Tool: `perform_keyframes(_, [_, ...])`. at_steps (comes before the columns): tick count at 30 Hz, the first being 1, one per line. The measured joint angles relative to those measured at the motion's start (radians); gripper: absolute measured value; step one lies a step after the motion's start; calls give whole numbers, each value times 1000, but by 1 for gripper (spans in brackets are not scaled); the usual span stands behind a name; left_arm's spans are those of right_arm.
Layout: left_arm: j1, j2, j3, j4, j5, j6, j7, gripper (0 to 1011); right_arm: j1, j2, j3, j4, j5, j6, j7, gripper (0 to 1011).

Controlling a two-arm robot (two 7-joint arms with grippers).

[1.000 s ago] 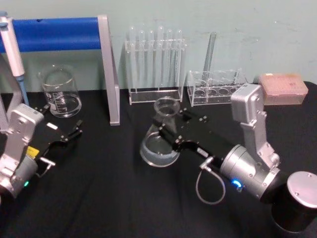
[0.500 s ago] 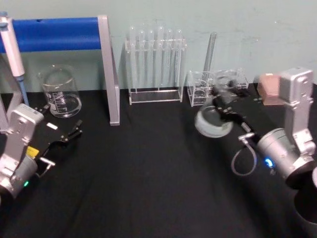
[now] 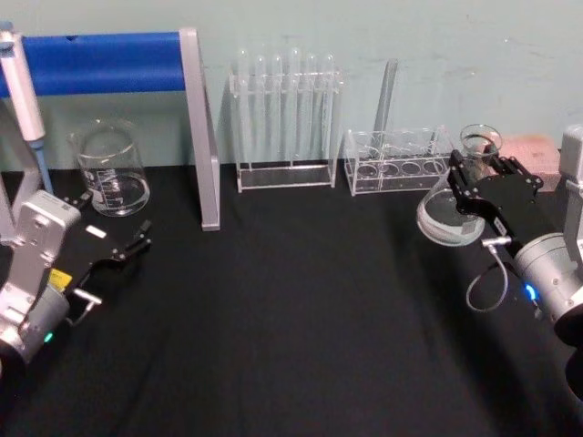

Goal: Grasp the erlenmeyer flask with one hand, shake it three times, then place it back.

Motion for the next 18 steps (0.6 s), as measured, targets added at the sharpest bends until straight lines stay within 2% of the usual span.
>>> perform_keyframes(4, [0,0,0,0,0,0,0,1001,4,-3,-9,4,-2,0,33,449])
perform_keyframes(8, [0,0,0,0,0,0,0,1001,16,-7,-41,9,-2,0,98,449])
perform_keyframes(9, [0,0,0,0,0,0,0,1001,16,-7,-41,9,-2,0,98,449])
perform_keyframes(11, [0,0,0,0,0,0,0,1001,24,-8,-70,12,-2,-1,150,449])
perform_keyframes(15, [0,0,0,0,0,0,0,1001,31,-6,-105,12,1,-3,203,449])
perform_keyframes(18, [0,0,0,0,0,0,0,1001,37,4,-153,7,12,-5,262,449])
